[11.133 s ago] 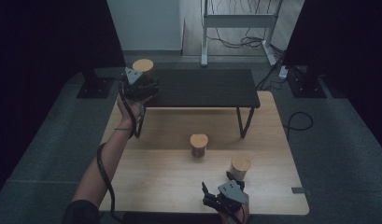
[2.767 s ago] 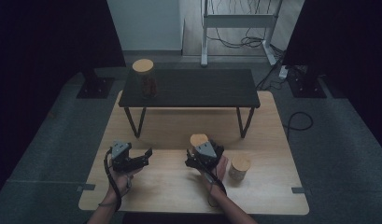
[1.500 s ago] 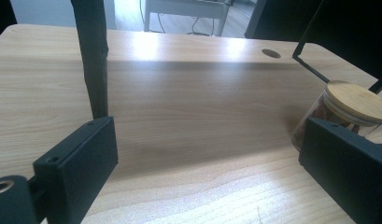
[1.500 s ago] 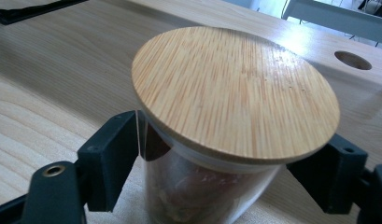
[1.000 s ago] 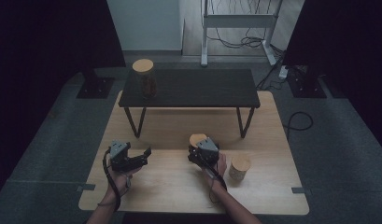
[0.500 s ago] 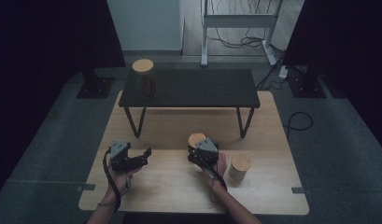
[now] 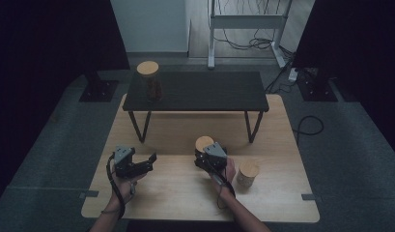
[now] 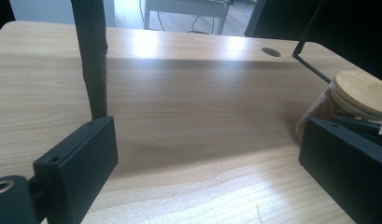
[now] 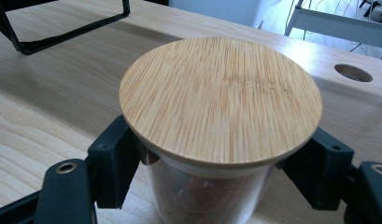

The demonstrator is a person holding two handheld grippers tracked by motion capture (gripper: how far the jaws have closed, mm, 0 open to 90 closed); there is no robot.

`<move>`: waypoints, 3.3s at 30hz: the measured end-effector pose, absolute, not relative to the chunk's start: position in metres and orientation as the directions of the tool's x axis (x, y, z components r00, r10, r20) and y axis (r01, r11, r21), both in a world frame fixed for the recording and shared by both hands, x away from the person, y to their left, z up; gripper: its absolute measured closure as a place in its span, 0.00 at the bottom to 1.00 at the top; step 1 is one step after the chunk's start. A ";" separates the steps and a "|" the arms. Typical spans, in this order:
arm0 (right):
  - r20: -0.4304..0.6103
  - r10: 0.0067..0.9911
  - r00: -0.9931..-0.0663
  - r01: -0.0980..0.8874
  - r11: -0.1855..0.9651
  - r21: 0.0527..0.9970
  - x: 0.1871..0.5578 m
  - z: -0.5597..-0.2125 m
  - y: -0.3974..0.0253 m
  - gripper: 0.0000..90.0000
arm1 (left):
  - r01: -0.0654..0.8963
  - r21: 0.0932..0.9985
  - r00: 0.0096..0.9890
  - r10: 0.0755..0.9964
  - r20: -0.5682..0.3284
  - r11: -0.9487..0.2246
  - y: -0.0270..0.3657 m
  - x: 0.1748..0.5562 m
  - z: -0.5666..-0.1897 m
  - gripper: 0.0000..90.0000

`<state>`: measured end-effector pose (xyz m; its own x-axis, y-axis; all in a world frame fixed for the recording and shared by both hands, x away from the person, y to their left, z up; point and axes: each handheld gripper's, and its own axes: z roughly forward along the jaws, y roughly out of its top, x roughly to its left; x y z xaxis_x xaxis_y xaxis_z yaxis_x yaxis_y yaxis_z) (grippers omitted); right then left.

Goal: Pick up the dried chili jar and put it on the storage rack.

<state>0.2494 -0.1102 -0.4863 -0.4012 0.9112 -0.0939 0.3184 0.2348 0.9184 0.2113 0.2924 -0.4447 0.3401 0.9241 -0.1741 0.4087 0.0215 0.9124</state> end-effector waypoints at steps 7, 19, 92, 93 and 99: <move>-0.097 0.909 -0.406 0.314 0.238 0.919 0.248 -0.485 -0.111 0.28 | 0.408 0.913 0.339 0.925 -0.173 0.022 0.292 0.211 -0.445 0.05; -0.093 0.910 -0.403 0.302 0.228 0.926 0.244 -0.484 -0.113 0.28 | 0.408 0.913 0.339 0.925 -0.172 0.021 0.292 0.211 -0.444 0.05; -0.079 0.914 -0.398 0.219 0.178 0.959 0.220 -0.457 -0.121 0.28 | 0.395 0.918 0.343 0.924 -0.167 0.019 0.291 0.206 -0.442 0.05; -0.079 0.914 -0.398 0.219 0.178 0.959 0.220 -0.457 -0.121 0.28 | 0.395 0.918 0.343 0.924 -0.167 0.019 0.291 0.206 -0.442 0.05; -0.078 0.914 -0.397 0.216 0.176 0.960 0.219 -0.456 -0.121 0.28 | 0.396 0.918 0.343 0.924 -0.168 0.020 0.291 0.207 -0.442 0.05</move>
